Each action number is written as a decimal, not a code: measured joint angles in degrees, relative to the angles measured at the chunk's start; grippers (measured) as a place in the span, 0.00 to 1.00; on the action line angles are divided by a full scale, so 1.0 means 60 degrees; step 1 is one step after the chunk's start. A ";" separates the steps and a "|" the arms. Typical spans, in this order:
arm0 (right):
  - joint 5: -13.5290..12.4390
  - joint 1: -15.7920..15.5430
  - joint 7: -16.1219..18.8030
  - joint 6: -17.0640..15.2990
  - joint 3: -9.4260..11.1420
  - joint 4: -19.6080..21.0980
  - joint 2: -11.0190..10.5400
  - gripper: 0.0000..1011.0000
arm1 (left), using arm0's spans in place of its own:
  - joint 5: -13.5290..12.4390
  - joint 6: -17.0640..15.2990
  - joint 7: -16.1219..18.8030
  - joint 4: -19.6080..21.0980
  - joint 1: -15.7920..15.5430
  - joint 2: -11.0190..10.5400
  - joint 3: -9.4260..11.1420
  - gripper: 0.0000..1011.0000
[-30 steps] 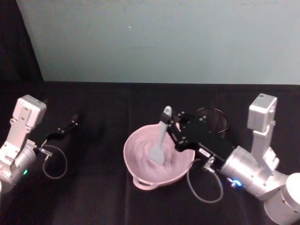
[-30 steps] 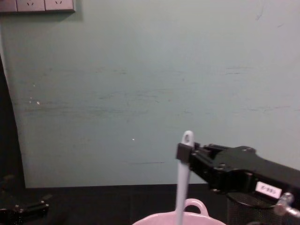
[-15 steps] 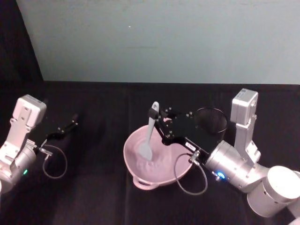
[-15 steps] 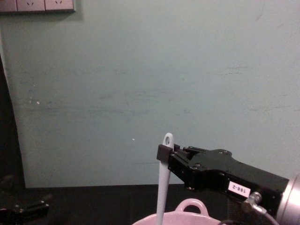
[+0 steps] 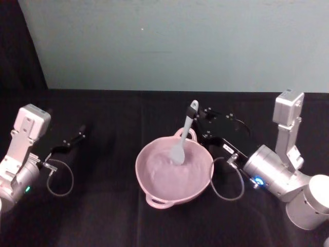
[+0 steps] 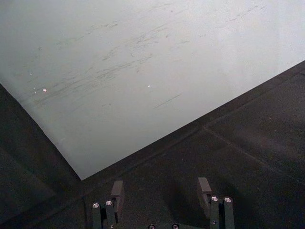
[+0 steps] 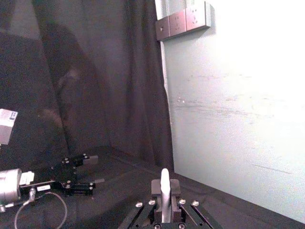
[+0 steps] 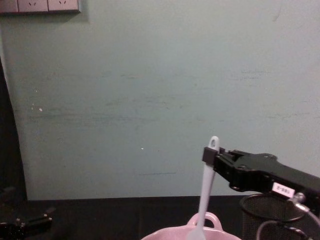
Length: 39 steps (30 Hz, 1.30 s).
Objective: Use the one hand to pick up the spoon and stir the clear water in the bowl.
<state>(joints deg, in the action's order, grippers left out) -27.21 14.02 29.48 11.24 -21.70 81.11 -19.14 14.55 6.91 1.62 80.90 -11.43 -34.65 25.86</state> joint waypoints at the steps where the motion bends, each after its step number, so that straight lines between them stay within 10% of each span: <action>1: 0.0011 -0.0029 -0.0007 0.0000 0.0021 0.0044 -0.0036 0.11 | 0.0000 0.0000 0.0000 0.0000 -0.0001 0.0000 0.0000 0.99; 21: 0.0222 -0.0878 0.0138 -0.0310 -0.0164 0.1535 -0.0638 0.11 | 0.0000 0.0000 0.0000 0.0000 0.0000 0.0000 0.0000 0.99; 39: 0.0098 -0.0231 0.0267 -0.0133 -0.0646 0.0534 0.0105 0.11 | 0.0000 0.0000 0.0000 0.0000 0.0000 0.0000 0.0000 0.99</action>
<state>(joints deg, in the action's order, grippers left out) -26.63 12.64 31.08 10.44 -25.58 84.31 -18.51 14.55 6.91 1.62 80.90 -11.43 -34.65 25.86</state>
